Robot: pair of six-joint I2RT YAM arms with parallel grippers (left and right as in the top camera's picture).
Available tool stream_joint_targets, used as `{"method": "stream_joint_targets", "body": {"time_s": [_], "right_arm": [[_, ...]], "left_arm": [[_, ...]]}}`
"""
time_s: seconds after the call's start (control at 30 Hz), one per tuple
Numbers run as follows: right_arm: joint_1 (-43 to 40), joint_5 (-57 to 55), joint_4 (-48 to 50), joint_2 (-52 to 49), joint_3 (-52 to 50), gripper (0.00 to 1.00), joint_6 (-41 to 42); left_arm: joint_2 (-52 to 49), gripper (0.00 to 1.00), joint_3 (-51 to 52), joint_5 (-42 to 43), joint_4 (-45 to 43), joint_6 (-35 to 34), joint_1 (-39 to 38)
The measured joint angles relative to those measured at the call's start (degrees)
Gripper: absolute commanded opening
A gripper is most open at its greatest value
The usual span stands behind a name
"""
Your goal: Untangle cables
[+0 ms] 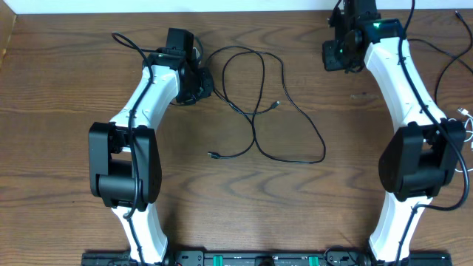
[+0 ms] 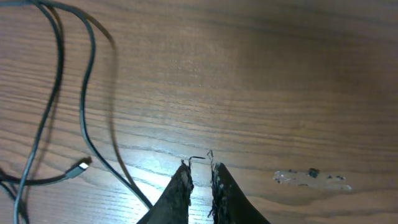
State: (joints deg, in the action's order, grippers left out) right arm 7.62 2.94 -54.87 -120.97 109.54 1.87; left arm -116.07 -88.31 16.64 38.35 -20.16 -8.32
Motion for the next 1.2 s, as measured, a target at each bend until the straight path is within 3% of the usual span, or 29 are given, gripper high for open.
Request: {"method": "stream_joint_targets", "body": {"time_s": [1.2], "right_arm": [[0.15, -0.2, -0.59, -4.28, 0.0, 0.08, -0.02]], "left_arm": [[-0.66, 0.14, 1.51, -3.1, -0.48, -0.02, -1.88]]}}
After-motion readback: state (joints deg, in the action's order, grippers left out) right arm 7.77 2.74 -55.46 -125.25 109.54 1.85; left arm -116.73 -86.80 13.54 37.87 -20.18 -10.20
